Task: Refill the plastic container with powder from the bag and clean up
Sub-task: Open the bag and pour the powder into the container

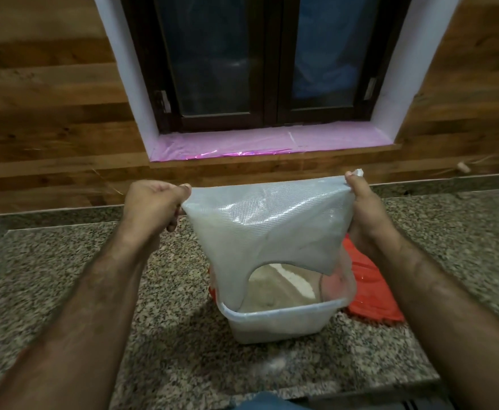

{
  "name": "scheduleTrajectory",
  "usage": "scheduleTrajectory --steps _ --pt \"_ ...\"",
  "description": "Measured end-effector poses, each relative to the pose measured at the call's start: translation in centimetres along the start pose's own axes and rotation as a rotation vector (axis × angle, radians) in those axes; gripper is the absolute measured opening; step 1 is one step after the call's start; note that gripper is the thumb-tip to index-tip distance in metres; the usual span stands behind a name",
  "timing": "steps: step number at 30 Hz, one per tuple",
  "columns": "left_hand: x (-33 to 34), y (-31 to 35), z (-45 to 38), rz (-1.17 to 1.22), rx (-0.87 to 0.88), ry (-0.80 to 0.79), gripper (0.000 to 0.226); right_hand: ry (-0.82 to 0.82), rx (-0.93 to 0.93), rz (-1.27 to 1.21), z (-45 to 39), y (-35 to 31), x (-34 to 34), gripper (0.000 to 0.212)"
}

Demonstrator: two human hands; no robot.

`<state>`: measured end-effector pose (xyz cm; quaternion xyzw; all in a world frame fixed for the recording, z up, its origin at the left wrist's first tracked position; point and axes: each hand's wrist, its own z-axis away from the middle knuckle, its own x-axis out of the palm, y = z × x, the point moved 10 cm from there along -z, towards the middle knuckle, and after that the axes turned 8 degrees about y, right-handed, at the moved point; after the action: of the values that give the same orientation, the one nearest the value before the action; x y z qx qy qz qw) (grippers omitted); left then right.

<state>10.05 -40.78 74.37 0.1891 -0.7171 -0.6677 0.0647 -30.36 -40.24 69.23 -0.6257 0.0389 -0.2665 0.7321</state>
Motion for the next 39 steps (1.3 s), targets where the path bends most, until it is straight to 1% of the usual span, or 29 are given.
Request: scheduleTrajectory --steps 3,4,5,8,10,11,12,14,16,17,20,21,22,23,24,25,28,30,33,35,37,39 --pt "0.9 1.6 0.3 0.017 0.033 -0.031 0.036 0.083 -0.011 0.020 -0.8 -0.5 -1.2 0.038" --pt "1.3 2.1 0.4 0.025 0.040 -0.040 0.034 0.103 -0.016 0.017 -1.0 -0.6 -1.5 0.032" --pt "1.6 2.5 0.5 0.037 0.049 -0.044 0.032 0.120 -0.023 0.011 -1.1 -0.9 -1.8 0.032" --pt "2.2 3.9 1.0 0.078 0.112 -0.035 0.022 0.190 -0.054 0.006 -1.3 -1.7 -2.6 0.042" --pt "2.7 4.1 1.5 0.114 0.134 -0.076 0.025 0.237 -0.061 0.037 -1.5 -2.0 -3.3 0.044" --pt "3.0 4.0 1.5 0.138 0.141 -0.109 0.030 0.267 -0.063 0.054 -1.4 -2.2 -3.5 0.050" --pt "3.2 3.7 1.5 0.175 0.140 -0.146 0.037 0.302 -0.065 0.092 -1.5 -2.2 -3.9 0.060" --pt "3.5 2.7 1.2 0.283 0.110 -0.223 0.057 0.339 -0.085 0.154 -1.9 -2.3 -4.4 0.078" --pt "3.8 1.5 1.1 0.359 0.072 -0.243 0.073 0.334 -0.105 0.203 -1.5 -2.4 -3.9 0.079" --pt "4.1 0.9 1.2 0.379 0.061 -0.232 0.082 0.327 -0.112 0.202 -1.0 -2.5 -3.3 0.075" --pt "5.9 -0.9 1.9 0.478 -0.037 -0.225 0.121 0.324 -0.125 0.168 -0.9 -2.1 -2.5 0.066" --pt "6.6 -1.4 2.1 0.507 -0.069 -0.235 0.132 0.316 -0.119 0.138 -0.7 -2.0 -2.1 0.069" --pt "7.2 -1.7 2.4 0.521 -0.094 -0.236 0.137 0.319 -0.096 0.100 -0.6 -1.7 -1.9 0.076" --pt "7.4 -1.9 2.5 0.515 -0.102 -0.219 0.134 0.307 -0.079 0.058 -0.7 -1.5 -1.8 0.083" --pt "7.3 -1.9 2.6 0.496 -0.089 -0.184 0.124 0.296 -0.064 0.042 -0.8 -1.4 -1.7 0.086" --pt "7.0 -1.9 2.5 0.467 -0.062 -0.136 0.111 0.278 -0.079 0.051 -1.1 -1.5 -1.7 0.082" --pt "6.1 -1.5 2.2 0.408 0.053 -0.030 0.077 0.234 -0.203 0.171 -1.1 -3.1 -1.4 0.052" --pt "5.8 -1.0 2.1 0.385 0.114 -0.018 0.065 0.202 -0.323 0.257 -0.8 -4.4 -1.2 0.045" --pt "5.4 -0.7 1.8 0.395 0.141 0.014 0.046 0.115 -0.522 0.438 0.0 -6.6 -0.5 0.040" --pt "4.8 -0.7 1.5 0.441 0.150 0.049 0.045 0.017 -0.669 0.646 1.0 -8.3 0.7 0.045" --pt "4.5 -0.9 1.3 0.491 0.158 0.040 0.051 -0.069 -0.830 0.903 2.1 -10.1 2.2 0.065" --pt "4.9 -1.3 1.3 0.531 0.129 -0.008 0.049 -0.183 -0.935 1.220 3.0 -10.6 4.7 0.085"
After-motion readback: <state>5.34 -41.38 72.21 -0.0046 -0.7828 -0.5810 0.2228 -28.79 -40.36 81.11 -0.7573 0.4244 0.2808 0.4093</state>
